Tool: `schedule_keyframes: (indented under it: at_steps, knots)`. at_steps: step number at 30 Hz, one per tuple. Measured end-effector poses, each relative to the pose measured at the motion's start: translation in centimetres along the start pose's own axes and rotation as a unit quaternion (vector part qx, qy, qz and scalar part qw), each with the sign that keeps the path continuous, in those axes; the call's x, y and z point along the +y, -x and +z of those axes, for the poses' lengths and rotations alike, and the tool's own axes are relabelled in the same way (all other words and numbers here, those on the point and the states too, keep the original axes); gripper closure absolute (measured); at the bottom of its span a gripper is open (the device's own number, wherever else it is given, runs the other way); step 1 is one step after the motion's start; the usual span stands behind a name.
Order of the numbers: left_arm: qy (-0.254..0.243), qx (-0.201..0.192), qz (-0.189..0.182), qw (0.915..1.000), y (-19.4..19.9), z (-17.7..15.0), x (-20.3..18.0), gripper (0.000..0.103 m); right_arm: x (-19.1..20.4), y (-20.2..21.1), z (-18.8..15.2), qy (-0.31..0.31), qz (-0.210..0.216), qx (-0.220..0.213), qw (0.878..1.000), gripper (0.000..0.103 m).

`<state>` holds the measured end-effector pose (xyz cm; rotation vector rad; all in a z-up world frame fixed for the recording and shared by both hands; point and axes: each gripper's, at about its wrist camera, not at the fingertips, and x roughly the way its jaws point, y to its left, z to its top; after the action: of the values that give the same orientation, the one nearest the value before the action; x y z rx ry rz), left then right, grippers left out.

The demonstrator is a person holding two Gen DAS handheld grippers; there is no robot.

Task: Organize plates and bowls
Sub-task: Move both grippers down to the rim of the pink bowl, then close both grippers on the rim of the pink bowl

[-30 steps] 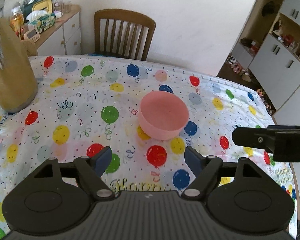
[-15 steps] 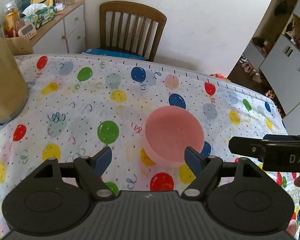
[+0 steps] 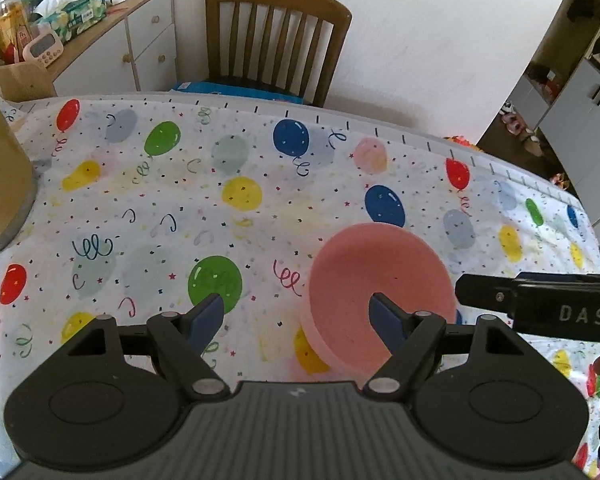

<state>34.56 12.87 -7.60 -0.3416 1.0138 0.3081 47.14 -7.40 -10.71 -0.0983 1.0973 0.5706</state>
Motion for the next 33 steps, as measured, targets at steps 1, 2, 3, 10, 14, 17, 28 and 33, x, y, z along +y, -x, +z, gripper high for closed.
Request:
schedule_keyframes:
  at_steps: [1, 2, 3, 10, 14, 17, 28, 33]
  knots:
    - [0.001, 0.001, 0.001, 1.0, -0.3, 0.0, 0.0, 0.024, -0.1, -0.4, -0.1, -0.002, 0.001, 0.003, 1.0, 0.03]
    - [0.003, 0.001, 0.003, 1.0, -0.5, 0.0, 0.0, 0.024, 0.0, -0.8, -0.1, -0.002, 0.003, 0.007, 1.0, 0.033]
    - [0.003, 0.001, 0.005, 1.0, -0.8, 0.1, 0.0, 0.024, 0.0, -1.0, -0.1, -0.002, 0.005, 0.009, 1.0, 0.035]
    - [0.002, 0.004, 0.015, 0.9999, -2.2, 0.2, -0.1, 0.024, 0.2, -2.2, -0.3, -0.003, 0.021, 0.015, 1.0, 0.056]
    - [0.0, 0.002, 0.015, 0.9999, -2.5, 0.2, -0.2, 0.033, 0.6, -2.6, -0.4, 0.004, 0.025, 0.02, 0.999, 0.057]
    - [0.001, 0.006, 0.004, 1.0, -2.8, 0.2, -0.3, 0.048, 0.6, -3.0, -0.4, -0.004, 0.029, 0.027, 0.999, 0.062]
    - [0.021, 0.004, -0.021, 0.9996, -3.1, -0.1, 0.1, 0.092, 0.7, -3.5, -0.8, 0.0, 0.032, 0.032, 0.999, 0.093]
    - [0.03, 0.007, -0.029, 0.9991, -2.8, -0.4, 0.1, 0.093, 1.0, -3.3, -1.0, 0.008, 0.022, 0.035, 0.999, 0.094]
